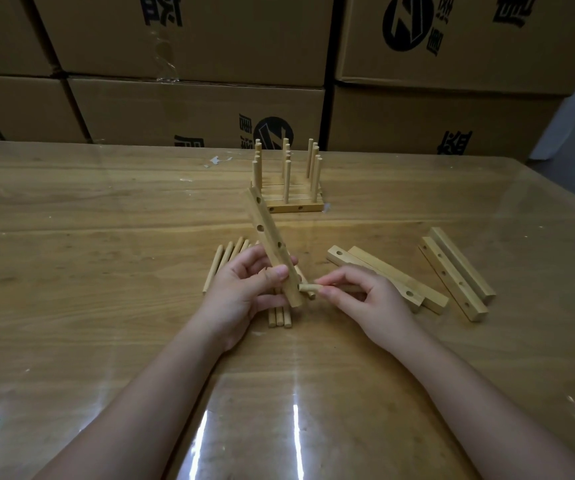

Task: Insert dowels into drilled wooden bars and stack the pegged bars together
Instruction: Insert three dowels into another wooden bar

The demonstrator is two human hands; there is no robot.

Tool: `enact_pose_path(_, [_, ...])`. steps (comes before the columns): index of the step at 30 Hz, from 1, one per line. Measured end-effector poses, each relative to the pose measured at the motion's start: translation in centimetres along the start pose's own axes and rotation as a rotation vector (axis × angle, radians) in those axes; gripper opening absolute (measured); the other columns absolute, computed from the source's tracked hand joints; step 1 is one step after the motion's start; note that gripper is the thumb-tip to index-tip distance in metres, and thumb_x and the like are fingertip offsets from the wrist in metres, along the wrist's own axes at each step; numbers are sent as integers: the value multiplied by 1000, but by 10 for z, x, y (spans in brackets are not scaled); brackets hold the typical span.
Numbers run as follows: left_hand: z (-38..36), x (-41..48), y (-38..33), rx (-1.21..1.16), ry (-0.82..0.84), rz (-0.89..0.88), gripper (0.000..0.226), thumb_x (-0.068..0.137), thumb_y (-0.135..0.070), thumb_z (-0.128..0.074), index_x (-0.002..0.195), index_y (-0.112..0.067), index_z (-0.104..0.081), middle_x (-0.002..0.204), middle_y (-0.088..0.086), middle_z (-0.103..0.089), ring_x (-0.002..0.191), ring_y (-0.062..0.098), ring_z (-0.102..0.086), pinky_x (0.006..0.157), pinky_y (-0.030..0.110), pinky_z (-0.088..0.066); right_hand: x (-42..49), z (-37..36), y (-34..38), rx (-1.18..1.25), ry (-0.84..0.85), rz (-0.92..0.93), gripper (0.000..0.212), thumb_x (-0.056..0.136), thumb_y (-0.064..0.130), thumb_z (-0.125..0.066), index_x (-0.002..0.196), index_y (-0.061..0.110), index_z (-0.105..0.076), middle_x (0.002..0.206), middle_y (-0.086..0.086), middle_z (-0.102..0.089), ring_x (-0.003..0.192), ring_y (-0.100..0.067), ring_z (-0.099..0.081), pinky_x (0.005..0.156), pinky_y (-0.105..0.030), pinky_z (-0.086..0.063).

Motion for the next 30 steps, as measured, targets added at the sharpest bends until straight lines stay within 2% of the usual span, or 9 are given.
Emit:
enact_pose_path(4, [-3,1,0,49,-18,-7,35,70,-12,-69,105,-13,-66,105,8,-71,91,22,-69,63,33,-59,2,1,2,-145,-45,66,9,82,32,-66,89,37,-68,85,14,-62,88,-1,-52,83,-29,-43])
enact_pose_path(9, [-2,1,2,59,-20,-20,30,68,-14,-72,98,-18,-71,104,7,-71,90,21,-70,61,31,-58,-1,2,9,-388,-110,170,9,82,35,-65,91,34,-69,79,15,-58,83,-7,-48,82,-29,-30])
enact_pose_path(16, [-4,0,3,116,-13,-37,27,66,-15,-74,91,-24,-74,102,6,-70,86,22,-71,60,31,-57,-6,0,21,-636,-149,277,11,79,30,-71,89,27,-72,79,11,-58,78,-13,-50,72,-34,-32])
enact_pose_path(30, [-6,-2,1,139,1,-28,28,66,-15,-73,92,-26,-74,101,6,-70,85,21,-71,59,27,-56,-7,-4,21,-639,-126,226,14,83,32,-66,94,26,-72,81,9,-62,80,-14,-51,73,-33,-31])
Point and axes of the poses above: each hand's wrist, its own x-axis towards the middle knuckle, its own z-axis out of the back of the hand, y = z × x, the point moved 1 cm from there along x, towards the middle knuckle
